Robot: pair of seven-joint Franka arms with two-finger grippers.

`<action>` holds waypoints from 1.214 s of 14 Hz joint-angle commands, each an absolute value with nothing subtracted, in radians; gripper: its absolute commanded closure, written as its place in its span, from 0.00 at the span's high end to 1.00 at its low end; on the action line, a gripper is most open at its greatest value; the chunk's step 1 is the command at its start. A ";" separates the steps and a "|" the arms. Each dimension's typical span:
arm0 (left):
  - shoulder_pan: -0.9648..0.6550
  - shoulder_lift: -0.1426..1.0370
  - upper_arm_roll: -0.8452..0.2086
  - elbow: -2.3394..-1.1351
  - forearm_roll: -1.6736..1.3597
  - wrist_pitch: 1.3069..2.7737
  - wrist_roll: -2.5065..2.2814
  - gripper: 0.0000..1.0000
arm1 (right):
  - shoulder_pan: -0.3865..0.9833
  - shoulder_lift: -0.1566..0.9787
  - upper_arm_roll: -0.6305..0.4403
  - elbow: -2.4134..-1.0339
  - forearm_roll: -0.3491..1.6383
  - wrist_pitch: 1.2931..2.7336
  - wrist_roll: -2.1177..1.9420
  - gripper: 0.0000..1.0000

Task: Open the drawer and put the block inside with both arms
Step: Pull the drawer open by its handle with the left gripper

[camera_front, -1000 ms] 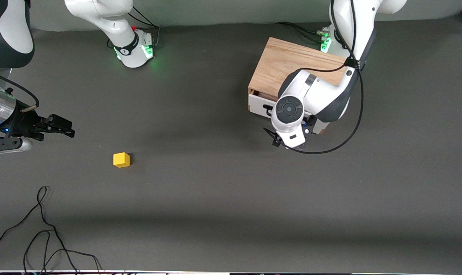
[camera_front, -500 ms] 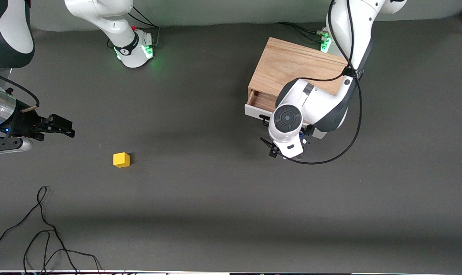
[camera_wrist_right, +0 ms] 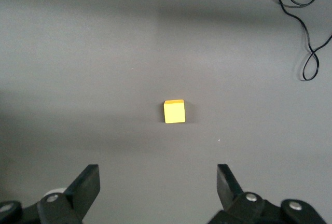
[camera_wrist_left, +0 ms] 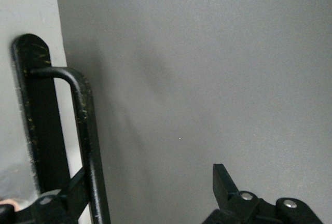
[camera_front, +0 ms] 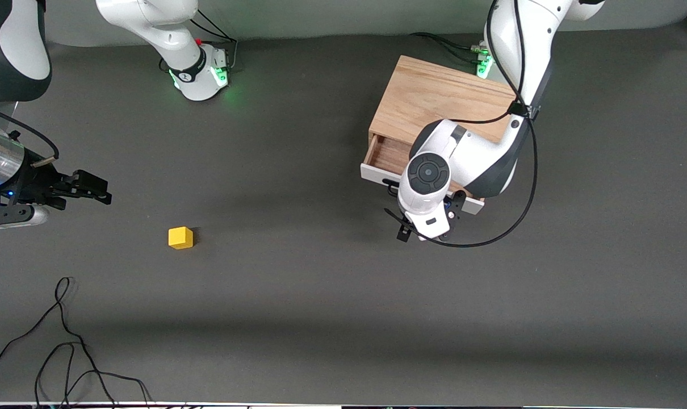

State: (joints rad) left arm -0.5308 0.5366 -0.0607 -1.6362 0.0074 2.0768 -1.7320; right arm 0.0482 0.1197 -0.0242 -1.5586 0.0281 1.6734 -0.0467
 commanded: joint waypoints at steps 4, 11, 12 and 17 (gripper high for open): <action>-0.528 0.646 -0.063 -1.490 0.028 2.178 -1.723 1.00 | 0.057 0.100 -0.035 -1.578 0.040 1.684 -0.043 1.00; -0.526 0.660 -0.063 -1.453 0.063 2.238 -1.723 1.00 | 0.058 0.100 -0.032 -1.580 0.040 1.687 -0.038 1.00; -0.526 0.660 -0.063 -1.444 0.064 2.241 -1.723 1.00 | 0.058 0.100 -0.032 -1.580 0.040 1.687 -0.037 1.00; -0.512 0.646 -0.061 -1.424 0.069 2.227 -1.698 1.00 | 0.072 0.103 -0.032 -1.594 0.040 1.704 -0.037 1.00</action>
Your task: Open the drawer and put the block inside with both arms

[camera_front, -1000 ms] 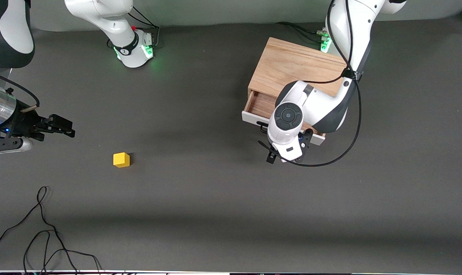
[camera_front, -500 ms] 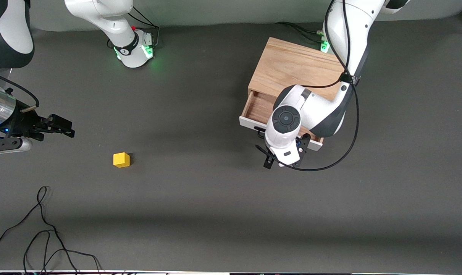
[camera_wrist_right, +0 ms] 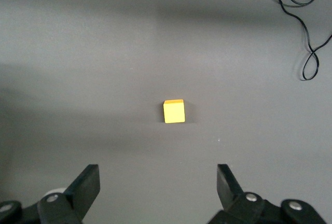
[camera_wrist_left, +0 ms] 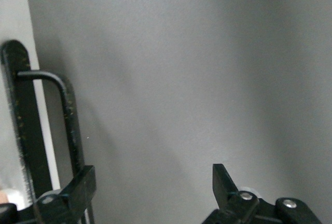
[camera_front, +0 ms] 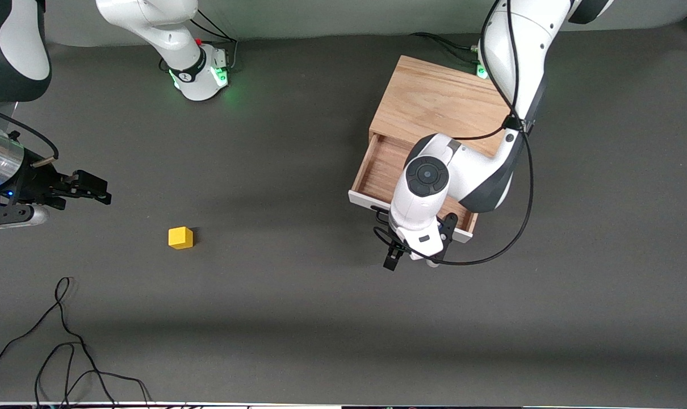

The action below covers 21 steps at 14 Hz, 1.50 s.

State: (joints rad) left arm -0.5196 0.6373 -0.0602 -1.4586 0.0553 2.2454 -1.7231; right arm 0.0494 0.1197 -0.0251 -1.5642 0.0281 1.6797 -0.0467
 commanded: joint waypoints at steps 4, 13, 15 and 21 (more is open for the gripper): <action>-0.442 0.528 -0.064 -1.425 0.069 2.116 -1.665 1.00 | 0.083 0.103 -0.032 -1.594 0.040 1.704 -0.037 1.00; -0.085 0.206 -0.068 -1.443 -0.098 1.594 -0.855 1.00 | 0.083 0.120 -0.032 -1.693 0.041 1.852 -0.040 1.00; -0.006 0.134 -0.066 -1.489 -0.112 1.530 -0.668 1.00 | 0.081 0.118 -0.032 -1.799 0.041 1.980 -0.046 1.00; 0.071 -0.015 -0.057 -1.635 -0.097 1.519 -0.350 1.00 | 0.097 0.172 -0.031 -2.023 0.040 2.311 -0.100 1.00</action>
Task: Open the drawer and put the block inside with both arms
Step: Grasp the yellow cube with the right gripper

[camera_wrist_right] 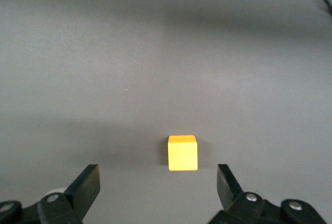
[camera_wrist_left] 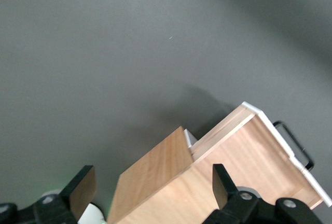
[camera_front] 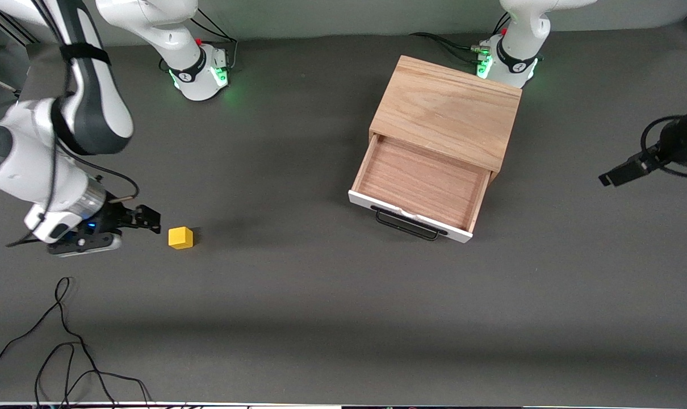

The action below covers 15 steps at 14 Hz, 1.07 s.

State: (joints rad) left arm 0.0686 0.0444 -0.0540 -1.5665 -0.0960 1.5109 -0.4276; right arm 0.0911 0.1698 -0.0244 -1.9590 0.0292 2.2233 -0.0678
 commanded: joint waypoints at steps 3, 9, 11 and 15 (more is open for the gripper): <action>0.006 -0.031 0.021 -1.625 -0.077 1.522 -0.185 1.00 | 0.094 0.259 -0.034 -2.063 0.040 2.439 -0.145 1.00; -0.054 -0.015 0.028 -1.591 -0.038 1.556 -0.063 1.00 | 0.075 0.394 -0.040 -2.094 0.040 2.572 -0.155 1.00; -0.048 -0.015 0.028 -1.586 -0.043 1.516 -0.060 1.00 | 0.066 0.417 -0.043 -2.108 0.041 2.576 -0.147 1.00; -0.044 -0.014 0.026 -1.611 -0.035 1.595 -0.044 1.00 | 0.066 0.416 -0.043 -2.144 0.063 2.566 -0.137 0.88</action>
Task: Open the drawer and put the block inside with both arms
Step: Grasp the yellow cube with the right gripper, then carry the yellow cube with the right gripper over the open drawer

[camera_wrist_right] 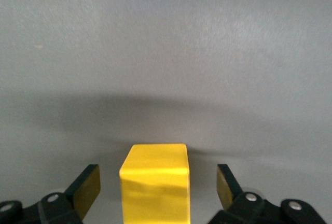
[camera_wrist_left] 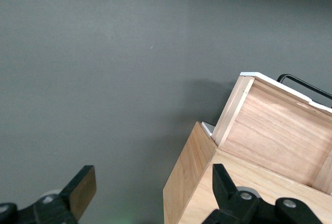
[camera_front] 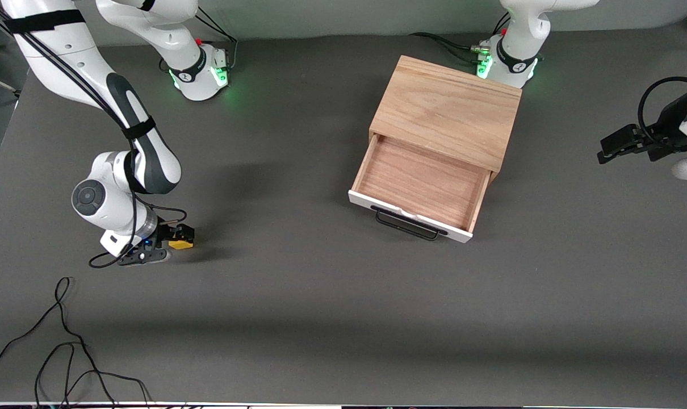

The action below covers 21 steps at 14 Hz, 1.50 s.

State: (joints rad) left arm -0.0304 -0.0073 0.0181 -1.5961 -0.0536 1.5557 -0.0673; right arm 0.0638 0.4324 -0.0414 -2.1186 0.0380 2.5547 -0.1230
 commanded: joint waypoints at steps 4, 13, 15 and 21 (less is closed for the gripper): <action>-0.051 0.003 0.023 -1.611 -0.035 1.647 -0.043 1.00 | 0.074 0.419 -0.041 -2.137 0.067 2.560 -0.100 0.12; 0.017 0.015 -0.043 -1.614 -0.035 1.654 -0.021 1.00 | 0.160 0.377 0.095 -1.575 0.066 1.849 0.351 0.09; 0.005 0.021 -0.038 -1.615 -0.035 1.652 -0.020 1.00 | 0.192 0.386 0.161 -1.446 0.063 1.746 0.533 0.09; -0.050 0.025 0.006 -1.615 -0.012 1.649 -0.003 1.00 | 0.432 0.558 0.310 -1.182 0.008 1.752 1.061 0.12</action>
